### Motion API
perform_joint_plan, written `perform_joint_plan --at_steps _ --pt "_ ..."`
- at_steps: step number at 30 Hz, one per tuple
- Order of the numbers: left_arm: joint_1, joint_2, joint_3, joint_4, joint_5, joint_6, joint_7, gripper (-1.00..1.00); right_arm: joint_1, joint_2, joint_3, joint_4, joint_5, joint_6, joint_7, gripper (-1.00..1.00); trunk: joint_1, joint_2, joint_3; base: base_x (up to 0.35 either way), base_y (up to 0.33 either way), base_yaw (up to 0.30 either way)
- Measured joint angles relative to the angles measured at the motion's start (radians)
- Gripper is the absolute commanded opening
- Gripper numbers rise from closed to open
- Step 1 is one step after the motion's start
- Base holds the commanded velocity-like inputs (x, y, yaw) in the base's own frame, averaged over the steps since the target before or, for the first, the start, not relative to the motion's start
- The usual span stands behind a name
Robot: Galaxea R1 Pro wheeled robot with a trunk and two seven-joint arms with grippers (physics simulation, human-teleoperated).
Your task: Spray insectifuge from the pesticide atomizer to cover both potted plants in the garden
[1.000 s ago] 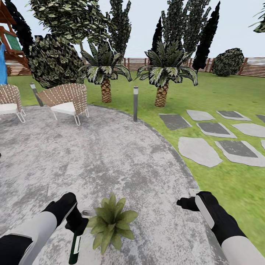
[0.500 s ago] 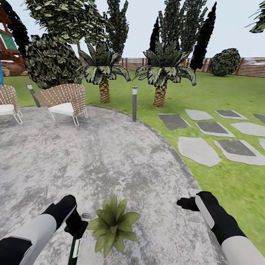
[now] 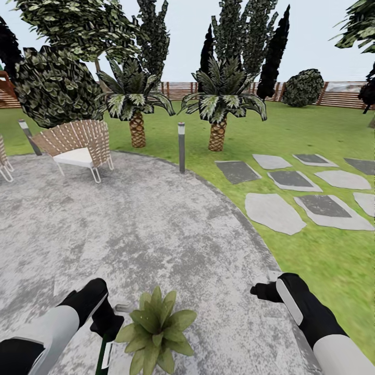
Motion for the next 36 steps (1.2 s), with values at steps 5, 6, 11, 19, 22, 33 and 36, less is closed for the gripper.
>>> perform_joint_plan --at_steps 5,6,11,19,22,33,36 --pt "0.003 -0.001 0.0 0.001 0.0 0.0 0.0 -1.0 0.0 0.0 0.0 0.001 0.0 0.0 0.0 1.0 0.0 0.0 0.0 0.006 0.003 -0.006" --pt "0.005 -0.001 0.0 0.001 0.001 0.0 0.0 -1.0 0.0 0.0 0.0 0.001 0.0 0.0 0.0 1.0 0.0 0.0 0.0 0.0 0.0 0.0" --pt "0.05 -0.001 0.0 0.002 0.0 0.0 0.0 -1.0 0.0 0.0 -0.001 0.001 0.0 0.0 0.001 1.0 0.0 0.0 -0.004 0.0 0.0 0.0" --pt "0.128 -0.001 0.0 0.002 -0.001 -0.001 0.0 -1.0 0.0 0.0 -0.001 0.002 0.0 0.0 0.0 1.0 0.0 0.0 -0.008 0.0 0.0 0.0" --pt "0.133 -0.001 0.0 0.003 0.0 -0.002 0.0 -1.0 0.0 0.0 -0.002 0.002 0.0 0.0 0.0 1.0 0.0 0.0 -0.008 0.0 0.0 0.0" --pt "0.138 -0.001 -0.001 0.002 0.0 -0.002 0.001 -1.0 0.0 -0.001 -0.004 0.001 0.0 0.0 0.001 1.0 0.0 0.0 -0.019 0.0 0.0 0.0" --pt "0.138 -0.001 -0.001 0.002 0.0 -0.001 0.001 -1.0 0.0 -0.002 -0.004 0.001 0.0 0.0 0.001 1.0 0.0 0.0 -0.02 0.0 0.0 0.0"
